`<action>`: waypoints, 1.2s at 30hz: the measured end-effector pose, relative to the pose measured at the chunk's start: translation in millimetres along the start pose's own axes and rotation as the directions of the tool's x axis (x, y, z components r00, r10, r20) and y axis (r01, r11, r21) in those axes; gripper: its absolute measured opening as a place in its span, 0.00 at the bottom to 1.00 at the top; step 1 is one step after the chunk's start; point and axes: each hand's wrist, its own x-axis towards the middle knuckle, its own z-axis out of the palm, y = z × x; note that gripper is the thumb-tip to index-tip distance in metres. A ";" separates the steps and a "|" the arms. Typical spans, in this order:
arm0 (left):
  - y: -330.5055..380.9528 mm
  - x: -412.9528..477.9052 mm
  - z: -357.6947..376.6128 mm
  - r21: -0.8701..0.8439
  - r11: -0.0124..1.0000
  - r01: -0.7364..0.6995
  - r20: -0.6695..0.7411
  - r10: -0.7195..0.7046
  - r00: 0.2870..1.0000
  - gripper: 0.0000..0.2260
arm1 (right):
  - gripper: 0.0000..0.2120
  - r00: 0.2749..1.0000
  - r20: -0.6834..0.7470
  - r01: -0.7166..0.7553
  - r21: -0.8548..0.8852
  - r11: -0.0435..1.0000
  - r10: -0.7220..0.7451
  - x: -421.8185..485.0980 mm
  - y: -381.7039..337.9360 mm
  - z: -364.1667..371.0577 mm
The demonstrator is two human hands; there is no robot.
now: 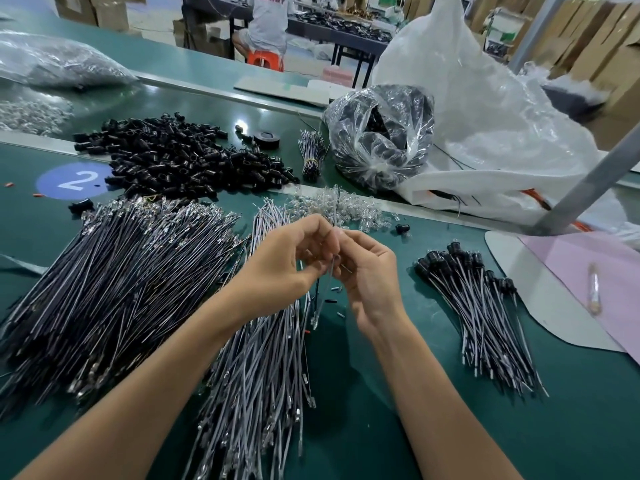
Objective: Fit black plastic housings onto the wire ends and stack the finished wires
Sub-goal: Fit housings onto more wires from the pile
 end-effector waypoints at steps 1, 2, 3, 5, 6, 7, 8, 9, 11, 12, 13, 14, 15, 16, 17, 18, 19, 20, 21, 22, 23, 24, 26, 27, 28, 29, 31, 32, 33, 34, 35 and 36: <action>-0.3 -0.8 0.3 -0.012 1.000 0.004 0.017 -0.003 1.000 0.16 | 0.08 1.000 -0.002 -0.001 -0.003 1.000 0.001 0.1 0.6 -0.1; 0.0 -1.4 0.6 -0.027 1.000 0.012 0.038 -0.010 0.999 0.16 | 0.08 1.000 -0.008 -0.003 -0.003 1.000 0.003 0.3 1.0 -0.2; 0.6 -1.5 1.1 -0.035 0.999 0.017 0.054 -0.015 0.998 0.15 | 0.09 1.000 -0.020 -0.004 -0.003 1.000 0.004 0.8 1.4 -0.4; -0.2 0.4 -1.7 0.023 1.000 -0.017 0.011 0.017 1.000 0.11 | 0.09 0.999 -0.054 0.004 -0.002 1.000 -0.005 1.6 0.9 -0.9; -1.6 4.3 -6.3 0.116 0.992 -0.057 -0.060 0.065 0.996 0.08 | 0.08 0.997 -0.075 0.011 0.016 1.000 -0.009 2.1 0.2 -0.9; -4.1 10.8 -13.4 0.246 0.966 -0.081 -0.142 0.118 0.983 0.05 | 0.06 0.995 -0.095 0.019 0.044 0.999 -0.014 3.3 -0.3 -0.7; -7.4 20.6 -23.1 0.385 0.921 -0.056 -0.223 0.151 0.963 0.03 | 0.06 0.993 -0.113 0.030 0.069 0.997 -0.022 4.5 -0.7 -0.8; -12.2 32.7 -35.3 0.521 0.853 0.028 -0.292 0.147 0.945 0.02 | 0.05 0.992 -0.126 0.043 0.084 0.996 -0.033 5.5 -0.9 -1.2; -26.0 57.6 -64.1 0.743 0.607 0.282 -0.384 0.041 0.922 0.06 | 0.05 0.991 -0.123 0.068 0.108 0.992 -0.055 6.9 -1.1 -2.2; -33.4 68.1 -77.7 0.805 0.456 0.381 -0.399 -0.061 0.915 0.08 | 0.05 0.992 -0.109 0.070 0.119 0.990 -0.057 7.1 -1.3 -2.6; -39.2 75.5 -89.2 0.844 0.320 0.430 -0.391 -0.181 0.902 0.11 | 0.05 0.995 -0.089 0.064 0.126 0.990 -0.053 7.1 -1.3 -2.9; -44.3 80.2 -98.9 0.864 0.239 0.443 -0.371 -0.292 0.882 0.12 | 0.04 0.997 -0.060 0.051 0.125 0.991 -0.043 6.6 -1.2 -2.9; -49.3 82.7 -106.9 0.870 0.208 0.446 -0.351 -0.373 0.859 0.13 | 0.04 0.999 -0.026 0.036 0.119 0.992 -0.033 5.9 -0.7 -2.8; -53.6 83.8 -113.3 0.868 0.206 0.452 -0.341 -0.415 0.843 0.14 | 0.05 1.000 0.010 0.026 0.108 0.994 -0.027 5.3 -0.3 -2.5; -57.5 84.1 -118.1 0.862 0.215 0.459 -0.340 -0.425 0.839 0.14 | 0.05 0.999 0.040 0.020 0.095 0.995 -0.024 4.6 0.1 -2.3; -61.0 84.3 -121.5 0.859 0.228 0.459 -0.342 -0.411 0.845 0.14 | 0.05 0.998 0.063 0.017 0.083 0.996 -0.022 3.6 0.3 -1.9; -64.0 84.7 -123.6 0.858 0.241 0.454 -0.344 -0.386 0.856 0.15 | 0.05 0.997 0.077 0.016 0.075 0.997 -0.022 2.9 0.6 -1.7; -66.0 85.1 -124.6 0.857 0.255 0.447 -0.346 -0.358 0.867 0.16 | 0.04 0.996 0.086 0.016 0.069 0.997 -0.022 2.3 0.6 -1.6; -67.3 85.1 -124.9 0.857 0.268 0.441 -0.346 -0.334 0.877 0.17 | 0.04 0.996 0.091 0.017 0.061 0.998 -0.023 1.5 0.9 -1.8; -67.5 84.8 -125.8 0.853 0.286 0.437 -0.346 -0.317 0.883 0.17 | 0.04 0.995 0.096 0.019 0.049 0.999 -0.023 1.1 1.0 -1.6; -66.5 84.4 -127.3 0.846 0.307 0.436 -0.349 -0.301 0.888 0.16 | 0.04 0.995 0.102 0.021 0.034 0.999 -0.025 0.7 1.4 -1.5; -64.3 83.8 -128.4 0.835 0.333 0.438 -0.356 -0.280 0.892 0.15 | 0.04 0.994 0.108 0.026 0.022 0.999 -0.028 0.2 1.6 -1.5; -55.3 81.4 -124.5 0.792 0.433 0.431 -0.377 -0.210 0.902 0.12 | 0.04 0.992 0.117 0.038 0.011 0.999 -0.039 -0.3 1.4 -1.8; -48.3 78.0 -117.5 0.737 0.527 0.423 -0.383 -0.189 0.904 0.11 | 0.03 0.992 0.117 0.048 0.008 0.999 -0.049 -0.2 0.8 -1.9; -40.6 71.9 -107.1 0.654 0.637 0.409 -0.372 -0.200 0.906 0.10 | 0.03 0.991 0.116 0.065 0.003 0.998 -0.065 -0.1 0.0 -1.8; -32.5 63.4 -94.2 0.556 0.735 0.388 -0.328 -0.235 0.915 0.10 | 0.04 0.989 0.114 0.091 -0.004 0.996 -0.090 0.0 -0.6 -1.6; -17.8 41.9 -66.9 0.341 0.866 0.364 -0.204 -0.310 0.928 0.12 | 0.05 0.982 0.112 0.160 -0.035 0.987 -0.155 -0.2 -1.8 -0.8; -12.4 31.1 -56.0 0.250 0.898 0.361 -0.169 -0.327 0.930 0.13 | 0.05 0.976 0.111 0.193 -0.060 0.979 -0.185 -0.7 -2.1 -0.8; -8.6 21.4 -47.6 0.170 0.920 0.354 -0.159 -0.329 0.931 0.13 | 0.05 0.972 0.110 0.218 -0.085 0.972 -0.208 -1.6 -2.5 -1.2; -6.3 13.3 -41.4 0.089 0.935 0.343 -0.161 -0.326 0.931 0.13 | 0.05 0.969 0.107 0.232 -0.102 0.967 -0.221 -2.1 -3.3 -2.1; -5.2 6.8 -37.2 0.012 0.944 0.330 -0.165 -0.324 0.932 0.13 | 0.06 0.969 0.101 0.237 -0.117 0.964 -0.226 -2.4 -4.4 -3.4; -5.7 1.6 -34.4 -0.037 0.948 0.317 -0.172 -0.318 0.932 0.13 | 0.06 0.970 0.093 0.235 -0.134 0.963 -0.224 -2.5 -5.5 -4.8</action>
